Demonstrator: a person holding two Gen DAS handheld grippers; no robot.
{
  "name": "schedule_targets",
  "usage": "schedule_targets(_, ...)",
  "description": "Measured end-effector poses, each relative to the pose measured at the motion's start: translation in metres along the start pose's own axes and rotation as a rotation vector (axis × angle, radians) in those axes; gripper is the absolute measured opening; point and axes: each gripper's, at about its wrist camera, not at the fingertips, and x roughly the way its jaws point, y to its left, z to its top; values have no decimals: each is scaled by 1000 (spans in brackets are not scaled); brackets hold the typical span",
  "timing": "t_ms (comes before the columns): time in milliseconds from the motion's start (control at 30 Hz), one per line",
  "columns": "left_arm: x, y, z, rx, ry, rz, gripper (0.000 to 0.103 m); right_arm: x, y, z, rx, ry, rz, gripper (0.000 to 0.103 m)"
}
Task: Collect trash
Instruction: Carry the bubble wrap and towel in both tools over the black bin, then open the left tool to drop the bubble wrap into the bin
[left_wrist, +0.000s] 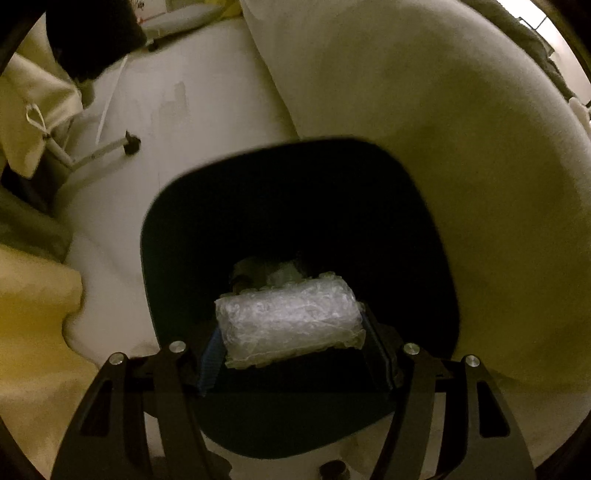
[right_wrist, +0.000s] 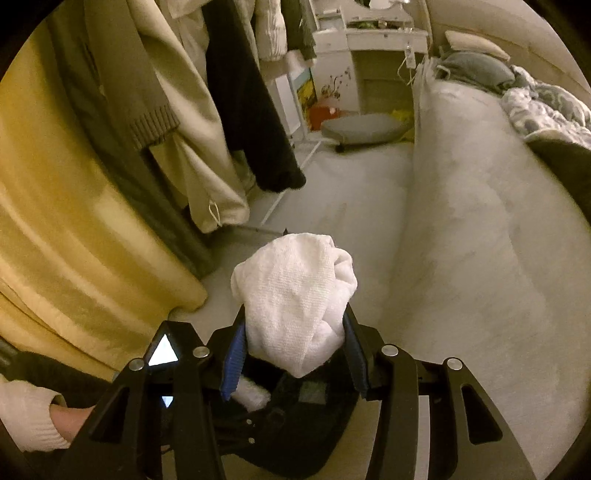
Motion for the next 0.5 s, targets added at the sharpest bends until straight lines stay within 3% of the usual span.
schedule_targets(267,27,10,-16,-6,84,-5,71,26,5,-5,8,96,17,48)
schedule_targets(500,23,16,-22,0,74,-25,80,45,13,-7,-5,144,29,48)
